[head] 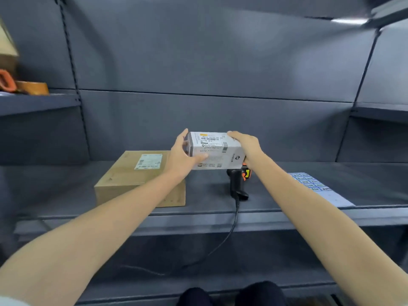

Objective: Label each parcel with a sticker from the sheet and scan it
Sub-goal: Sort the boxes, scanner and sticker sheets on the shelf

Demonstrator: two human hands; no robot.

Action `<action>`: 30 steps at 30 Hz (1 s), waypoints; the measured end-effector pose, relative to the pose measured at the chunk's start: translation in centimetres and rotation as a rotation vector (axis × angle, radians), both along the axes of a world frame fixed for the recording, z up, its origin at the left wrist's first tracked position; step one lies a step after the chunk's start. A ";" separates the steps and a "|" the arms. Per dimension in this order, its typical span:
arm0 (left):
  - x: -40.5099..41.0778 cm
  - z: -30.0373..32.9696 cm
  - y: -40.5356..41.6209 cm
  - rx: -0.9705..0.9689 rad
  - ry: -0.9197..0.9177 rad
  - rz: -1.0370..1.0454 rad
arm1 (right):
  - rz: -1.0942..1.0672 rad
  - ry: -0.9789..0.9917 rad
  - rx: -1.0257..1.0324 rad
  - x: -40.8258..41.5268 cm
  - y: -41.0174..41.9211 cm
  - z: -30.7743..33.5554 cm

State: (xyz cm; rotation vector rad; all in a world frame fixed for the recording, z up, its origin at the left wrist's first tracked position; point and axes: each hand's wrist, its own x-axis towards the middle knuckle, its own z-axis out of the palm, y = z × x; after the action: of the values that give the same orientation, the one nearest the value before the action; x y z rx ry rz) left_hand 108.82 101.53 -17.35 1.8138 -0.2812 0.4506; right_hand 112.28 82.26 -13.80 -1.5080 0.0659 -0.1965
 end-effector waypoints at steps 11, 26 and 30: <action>1.1 -0.7 -0.2 -0.013 0.009 0.024 | 0.009 0.065 0.142 1.6 -1.0 -0.4; 4.7 -2.6 -1.5 -0.053 0.052 0.049 | -0.291 0.273 -1.062 4.9 0.9 -10.7; 4.8 -2.7 -1.3 -0.024 0.076 0.010 | -0.248 0.346 -0.738 5.5 -1.0 -10.0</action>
State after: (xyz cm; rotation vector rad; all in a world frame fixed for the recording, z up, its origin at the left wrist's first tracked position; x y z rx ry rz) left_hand 113.60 100.21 -20.01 1.8052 -0.2131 0.3892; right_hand 117.78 81.27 -23.75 -2.2589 0.5040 -0.1624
